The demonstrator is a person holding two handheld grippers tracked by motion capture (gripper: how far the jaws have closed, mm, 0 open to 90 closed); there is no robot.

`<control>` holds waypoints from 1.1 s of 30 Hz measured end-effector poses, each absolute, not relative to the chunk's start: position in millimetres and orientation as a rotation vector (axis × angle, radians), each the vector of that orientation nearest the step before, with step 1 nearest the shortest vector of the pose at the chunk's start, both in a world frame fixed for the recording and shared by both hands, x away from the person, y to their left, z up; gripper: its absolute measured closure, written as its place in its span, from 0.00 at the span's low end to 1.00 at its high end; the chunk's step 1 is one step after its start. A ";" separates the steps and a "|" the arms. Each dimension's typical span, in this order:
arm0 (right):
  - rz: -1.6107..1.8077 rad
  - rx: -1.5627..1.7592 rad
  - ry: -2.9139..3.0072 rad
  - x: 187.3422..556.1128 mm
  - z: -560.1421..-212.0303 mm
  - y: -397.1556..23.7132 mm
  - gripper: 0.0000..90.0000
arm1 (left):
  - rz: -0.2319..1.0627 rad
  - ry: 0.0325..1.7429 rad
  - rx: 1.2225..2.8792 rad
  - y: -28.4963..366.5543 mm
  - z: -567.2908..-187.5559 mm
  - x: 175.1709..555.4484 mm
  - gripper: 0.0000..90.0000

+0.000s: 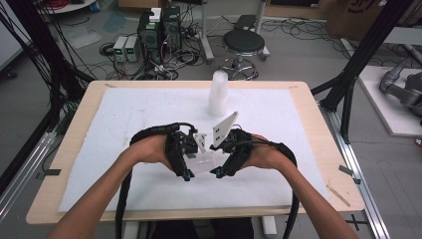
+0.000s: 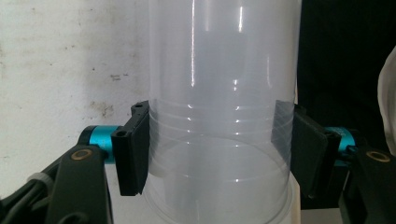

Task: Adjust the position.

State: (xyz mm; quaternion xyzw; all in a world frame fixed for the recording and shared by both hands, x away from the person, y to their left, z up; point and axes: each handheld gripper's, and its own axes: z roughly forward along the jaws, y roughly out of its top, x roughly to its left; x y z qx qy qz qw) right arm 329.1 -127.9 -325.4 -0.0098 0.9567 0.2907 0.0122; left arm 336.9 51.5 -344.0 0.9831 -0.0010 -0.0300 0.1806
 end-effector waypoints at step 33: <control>0.917 -0.055 2.961 331.7 -324.9 -129.3 0.48 | -0.045 0.038 2.744 53.9 -351.8 340.1 0.08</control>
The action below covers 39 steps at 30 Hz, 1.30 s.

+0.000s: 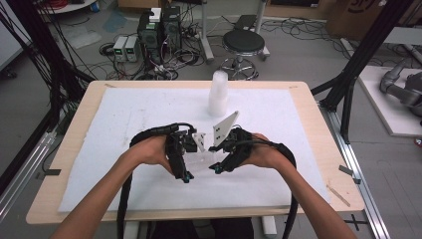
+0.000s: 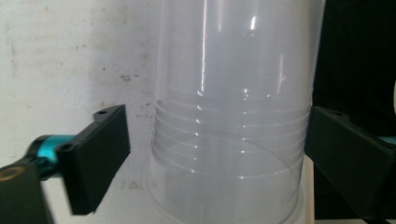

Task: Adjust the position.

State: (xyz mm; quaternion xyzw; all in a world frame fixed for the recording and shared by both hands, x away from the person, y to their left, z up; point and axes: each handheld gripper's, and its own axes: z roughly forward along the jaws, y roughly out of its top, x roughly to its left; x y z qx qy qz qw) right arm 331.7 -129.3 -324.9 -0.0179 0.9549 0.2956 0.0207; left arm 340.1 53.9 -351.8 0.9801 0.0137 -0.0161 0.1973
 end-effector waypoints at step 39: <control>1.901 0.150 2.503 326.4 -361.2 -203.3 0.48 | 0.003 0.254 1.687 137.9 -392.2 314.6 0.08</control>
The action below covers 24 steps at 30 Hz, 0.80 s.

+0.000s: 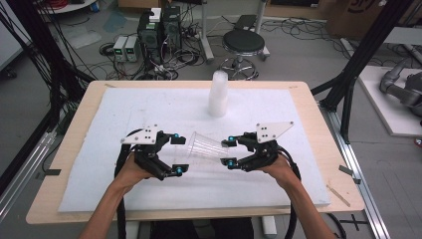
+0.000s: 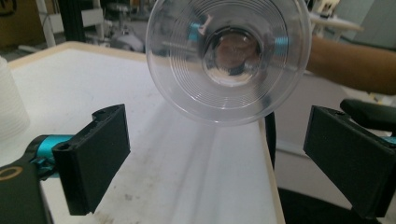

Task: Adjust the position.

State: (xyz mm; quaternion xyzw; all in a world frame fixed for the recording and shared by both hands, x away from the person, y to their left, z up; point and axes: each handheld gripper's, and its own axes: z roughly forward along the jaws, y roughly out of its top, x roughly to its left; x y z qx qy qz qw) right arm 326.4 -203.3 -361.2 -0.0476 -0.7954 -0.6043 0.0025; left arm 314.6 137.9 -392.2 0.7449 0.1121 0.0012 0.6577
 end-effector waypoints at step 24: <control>-1.995 -0.092 -2.375 326.1 -375.3 -199.9 0.48 | -0.028 0.205 1.561 106.3 -390.7 318.2 0.08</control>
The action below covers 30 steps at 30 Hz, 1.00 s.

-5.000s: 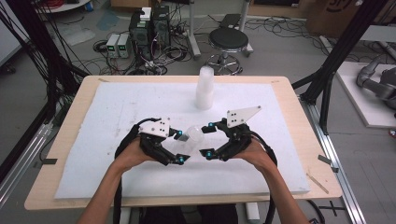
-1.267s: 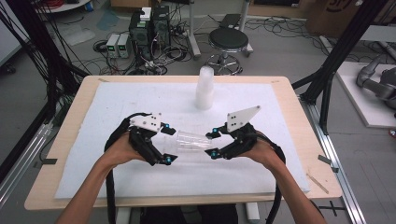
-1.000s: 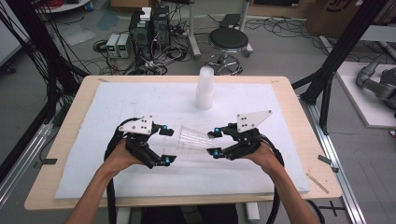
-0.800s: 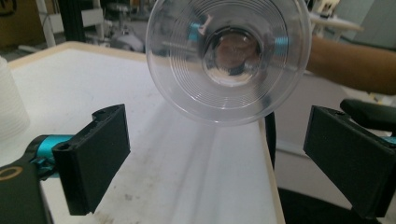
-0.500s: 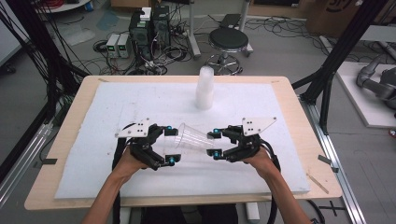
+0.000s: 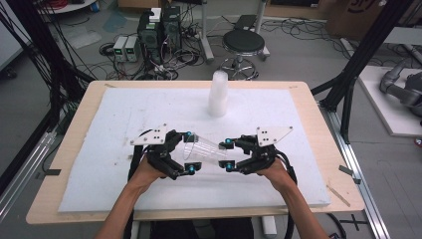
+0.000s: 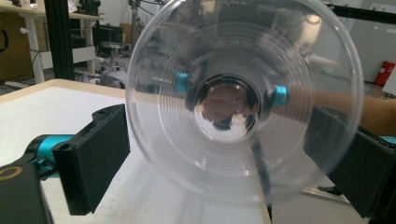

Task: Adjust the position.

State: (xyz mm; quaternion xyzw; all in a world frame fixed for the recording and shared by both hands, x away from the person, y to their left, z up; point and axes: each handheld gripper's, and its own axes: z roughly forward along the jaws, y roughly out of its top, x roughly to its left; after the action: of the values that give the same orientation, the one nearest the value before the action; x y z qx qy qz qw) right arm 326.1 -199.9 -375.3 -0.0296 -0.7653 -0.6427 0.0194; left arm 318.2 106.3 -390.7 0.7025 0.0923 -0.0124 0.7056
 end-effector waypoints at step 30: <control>-1.928 -0.142 -2.411 324.4 -376.9 -191.9 0.18 | -0.047 0.142 1.535 105.1 -388.2 318.6 0.36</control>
State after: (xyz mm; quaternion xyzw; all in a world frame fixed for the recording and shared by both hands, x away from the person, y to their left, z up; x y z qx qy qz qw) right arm 324.4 -191.9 -376.9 -0.0460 -0.7798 -0.6238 0.0257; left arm 318.6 105.1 -388.2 0.6938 0.0642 -0.0211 0.7170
